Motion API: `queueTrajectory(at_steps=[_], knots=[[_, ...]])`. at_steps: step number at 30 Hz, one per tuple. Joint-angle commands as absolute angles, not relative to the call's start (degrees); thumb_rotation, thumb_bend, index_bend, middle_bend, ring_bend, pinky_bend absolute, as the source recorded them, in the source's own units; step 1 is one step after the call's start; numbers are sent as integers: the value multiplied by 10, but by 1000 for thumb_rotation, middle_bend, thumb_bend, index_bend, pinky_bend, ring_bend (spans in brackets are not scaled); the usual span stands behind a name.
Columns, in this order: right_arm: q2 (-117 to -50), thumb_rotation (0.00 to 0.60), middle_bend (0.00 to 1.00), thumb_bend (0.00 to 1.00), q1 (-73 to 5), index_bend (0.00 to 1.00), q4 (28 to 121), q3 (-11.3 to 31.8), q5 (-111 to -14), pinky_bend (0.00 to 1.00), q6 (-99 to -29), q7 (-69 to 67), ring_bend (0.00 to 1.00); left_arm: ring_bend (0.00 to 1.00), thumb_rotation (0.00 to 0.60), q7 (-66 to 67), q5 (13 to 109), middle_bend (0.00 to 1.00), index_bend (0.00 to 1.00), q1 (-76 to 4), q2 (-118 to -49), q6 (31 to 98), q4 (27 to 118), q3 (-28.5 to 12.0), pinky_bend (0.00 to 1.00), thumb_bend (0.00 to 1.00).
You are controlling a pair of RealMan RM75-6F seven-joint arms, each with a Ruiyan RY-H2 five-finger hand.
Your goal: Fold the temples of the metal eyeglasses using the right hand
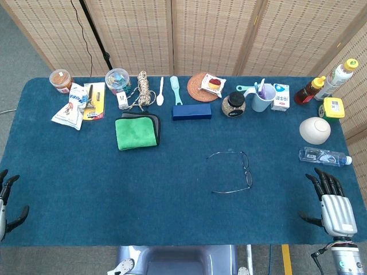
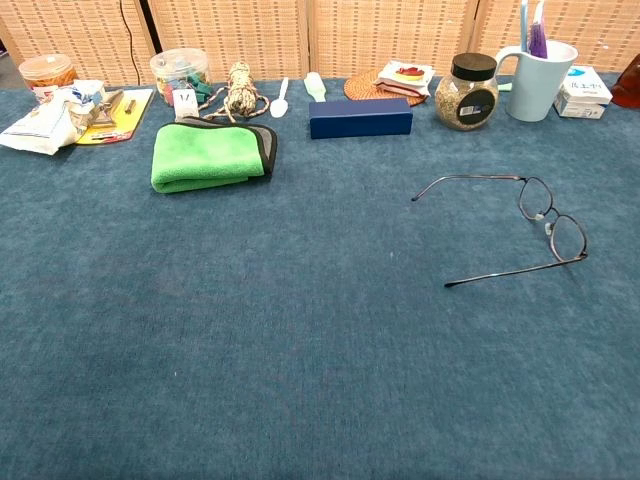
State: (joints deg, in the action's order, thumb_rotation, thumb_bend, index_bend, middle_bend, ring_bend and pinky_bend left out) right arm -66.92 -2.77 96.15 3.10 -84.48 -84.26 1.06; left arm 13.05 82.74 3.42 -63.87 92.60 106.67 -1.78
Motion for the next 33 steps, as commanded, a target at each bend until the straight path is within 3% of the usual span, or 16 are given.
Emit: queueTrajectory(at_steps=[1,24,33], knots=[[-669,600,37,0,-29,145,961,31,-844,51,-840,11,16,77,600,131,826,70,164,35,-639,925,1066,-17,45,289],[-660,600,43,0,-55,163,985,32,-840,47,-797,11,12,76,600,143,821,70,164,19,-619,922,1077,-40,45,289],[-654,600,25,0,-97,146,1012,51,-844,33,-756,5,0,76,600,147,830,70,164,13,-608,924,1092,-45,45,288]])
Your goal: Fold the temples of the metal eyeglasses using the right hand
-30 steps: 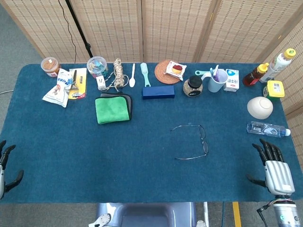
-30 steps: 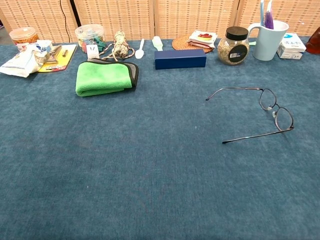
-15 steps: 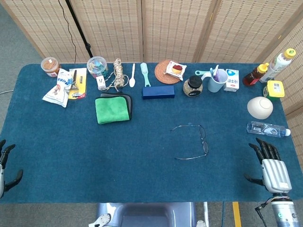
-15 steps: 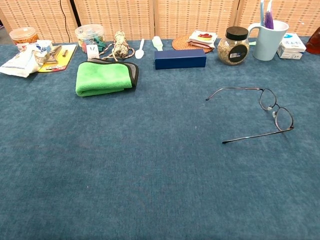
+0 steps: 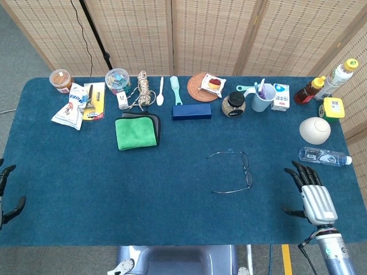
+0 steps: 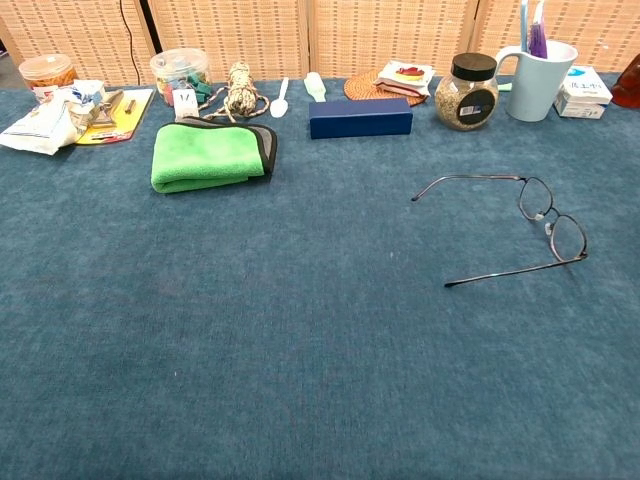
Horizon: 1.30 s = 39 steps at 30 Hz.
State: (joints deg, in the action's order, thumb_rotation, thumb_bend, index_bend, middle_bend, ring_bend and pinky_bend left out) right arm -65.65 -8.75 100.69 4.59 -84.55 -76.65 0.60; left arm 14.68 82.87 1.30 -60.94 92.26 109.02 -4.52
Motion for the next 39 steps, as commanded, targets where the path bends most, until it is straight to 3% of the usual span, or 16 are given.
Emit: queueTrajectory(at_steps=[1,10,18,23,39], knots=[[-653,600,25,0,-102,147,1013,53,-842,33,-749,4,0,75,600,147,831,70,164,13,-607,925,1093,-44,45,288],[-618,600,86,0,-164,187,1030,70,-816,49,-650,-38,12,75,600,149,830,70,164,15,-602,925,1097,-42,45,289],[-630,600,253,0,-216,257,1008,85,-799,146,-589,-65,161,75,600,156,828,70,164,12,-606,922,1098,-41,46,288],[-634,600,306,0,-251,282,994,90,-782,206,-537,-79,241,75,600,159,824,70,164,11,-608,922,1096,-42,45,288],[-634,600,276,0,-326,282,954,99,-700,219,-411,-116,234,75,600,169,823,70,160,5,-617,914,1096,-41,45,289]])
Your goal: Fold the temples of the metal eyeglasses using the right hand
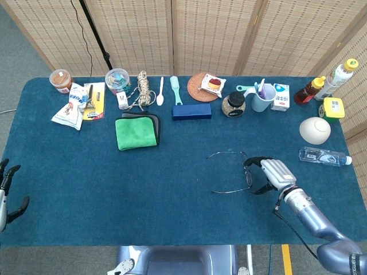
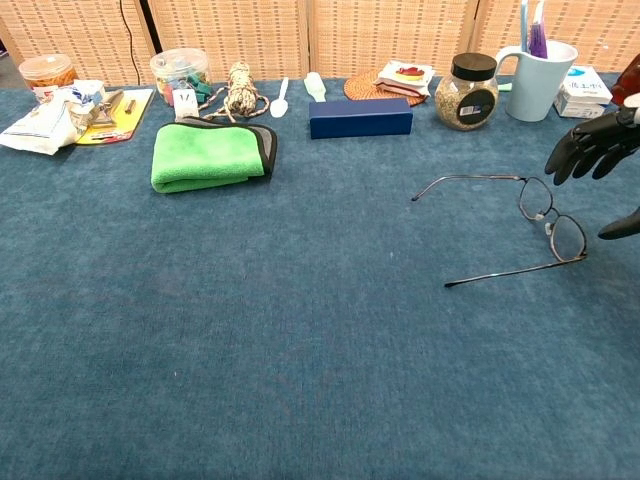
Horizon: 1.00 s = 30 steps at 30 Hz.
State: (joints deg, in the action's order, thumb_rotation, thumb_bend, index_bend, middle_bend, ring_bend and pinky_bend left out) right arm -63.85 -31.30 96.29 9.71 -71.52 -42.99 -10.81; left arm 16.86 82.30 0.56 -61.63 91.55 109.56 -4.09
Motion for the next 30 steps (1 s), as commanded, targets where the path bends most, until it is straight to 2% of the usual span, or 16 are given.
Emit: queueTrajectory(at_steps=[1,13,17,30], knots=[[-635,600,272,0,-331,281,949,100,-694,219,-402,-118,232,75,600,170,823,70,160,4,-618,914,1096,-41,45,289],[-629,600,237,0,-375,263,904,97,-642,191,-327,-116,202,75,600,172,821,70,160,2,-622,913,1090,-42,45,288],[-628,600,236,0,-399,262,885,95,-624,191,-279,-122,201,74,600,173,819,70,160,1,-624,913,1088,-43,46,289],[-651,600,237,0,-454,261,831,78,-587,191,-228,-93,200,75,600,171,810,70,160,0,-627,911,1080,-44,45,288]])
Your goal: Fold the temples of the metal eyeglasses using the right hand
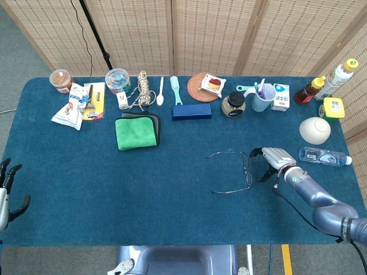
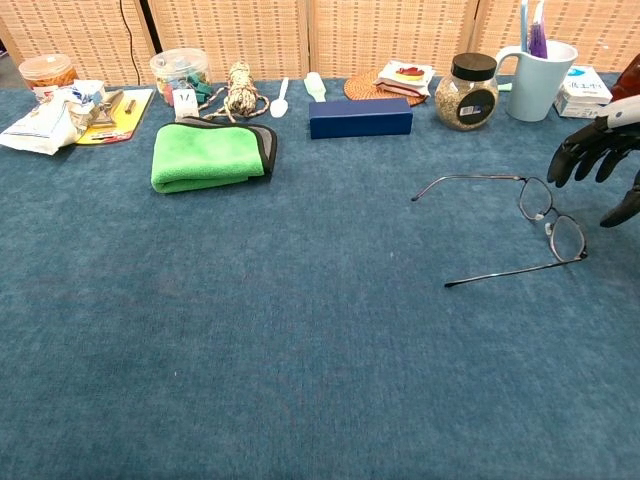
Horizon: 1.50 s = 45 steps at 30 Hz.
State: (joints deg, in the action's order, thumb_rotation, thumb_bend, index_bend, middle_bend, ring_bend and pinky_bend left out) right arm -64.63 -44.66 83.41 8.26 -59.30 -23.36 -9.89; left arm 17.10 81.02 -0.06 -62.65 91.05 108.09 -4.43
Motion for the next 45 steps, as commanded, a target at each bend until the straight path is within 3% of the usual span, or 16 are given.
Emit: queueTrajectory(at_steps=[1,20,23,26,29,45], knots=[[-652,600,237,0,-456,261,830,77,-586,191,-226,-91,200,75,600,171,809,70,160,0,-627,911,1079,-44,45,288],[-663,600,236,0,-522,259,891,68,-592,165,-214,-46,199,74,600,151,794,70,159,7,-625,911,1061,-43,45,288],[-657,600,183,0,-520,218,909,64,-593,122,-230,-40,143,75,600,151,793,70,159,6,-627,909,1058,-43,46,288],[-649,600,64,0,-508,139,927,56,-602,23,-270,-24,26,75,600,149,793,70,159,3,-629,906,1057,-44,46,288],[-645,600,11,0,-484,114,947,47,-614,0,-330,-1,0,74,600,149,794,70,159,0,-631,903,1056,-45,45,288],[-669,600,6,0,-375,192,993,7,-661,0,-520,71,0,75,600,149,800,70,159,-10,-630,903,1060,-53,45,288]])
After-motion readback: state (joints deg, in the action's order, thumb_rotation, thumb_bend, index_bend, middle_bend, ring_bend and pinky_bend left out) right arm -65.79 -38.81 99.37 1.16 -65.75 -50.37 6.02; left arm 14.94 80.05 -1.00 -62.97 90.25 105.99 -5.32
